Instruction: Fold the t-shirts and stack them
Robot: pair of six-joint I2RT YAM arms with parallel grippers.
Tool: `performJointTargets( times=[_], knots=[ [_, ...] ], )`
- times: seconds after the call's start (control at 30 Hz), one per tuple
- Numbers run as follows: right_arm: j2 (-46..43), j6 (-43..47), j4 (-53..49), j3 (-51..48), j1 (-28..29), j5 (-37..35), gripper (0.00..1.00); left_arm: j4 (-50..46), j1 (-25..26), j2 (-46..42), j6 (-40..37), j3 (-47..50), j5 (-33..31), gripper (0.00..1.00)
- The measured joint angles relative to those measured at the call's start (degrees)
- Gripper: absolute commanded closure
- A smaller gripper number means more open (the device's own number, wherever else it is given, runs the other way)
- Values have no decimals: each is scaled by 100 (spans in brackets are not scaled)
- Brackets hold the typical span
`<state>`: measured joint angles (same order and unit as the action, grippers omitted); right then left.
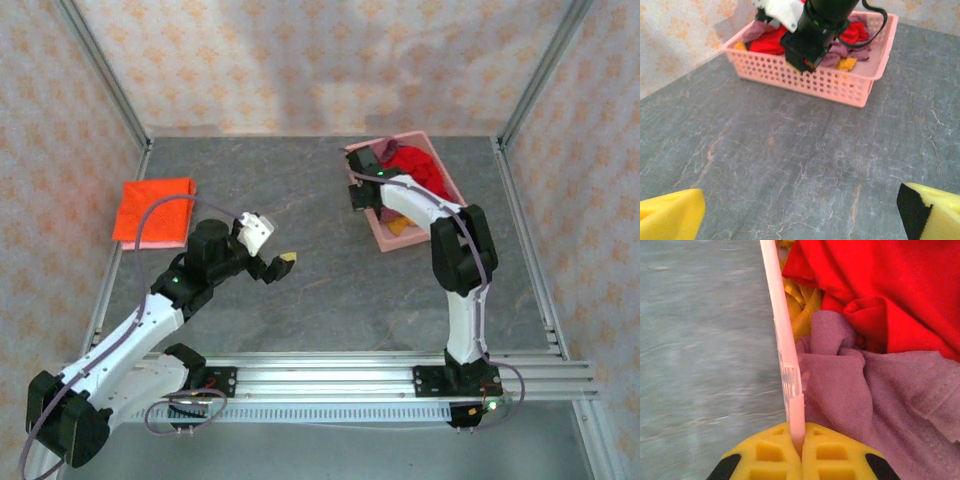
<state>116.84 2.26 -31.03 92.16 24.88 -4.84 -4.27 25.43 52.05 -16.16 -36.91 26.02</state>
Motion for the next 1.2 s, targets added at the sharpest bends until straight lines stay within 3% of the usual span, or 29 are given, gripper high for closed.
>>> performJointTargets(
  times=[0.47, 0.8, 1.1, 1.13, 1.2],
  knots=[
    [68, 623, 120, -37, -1421, -632, 100, 544, 118, 352, 22, 24, 168, 0],
    [758, 1169, -11, 942, -1722, -804, 100, 632, 122, 474, 20, 66, 210, 0],
    [841, 1853, -9, 1060, -1893, -778, 100, 682, 122, 579, 22, 66, 210, 0],
    [837, 1884, -9, 1060, -1895, -758, 93, 695, 122, 597, 22, 66, 210, 0],
    [835, 1867, -9, 1058, -1906, -669, 64, 756, 122, 651, 22, 66, 210, 0]
  ],
)
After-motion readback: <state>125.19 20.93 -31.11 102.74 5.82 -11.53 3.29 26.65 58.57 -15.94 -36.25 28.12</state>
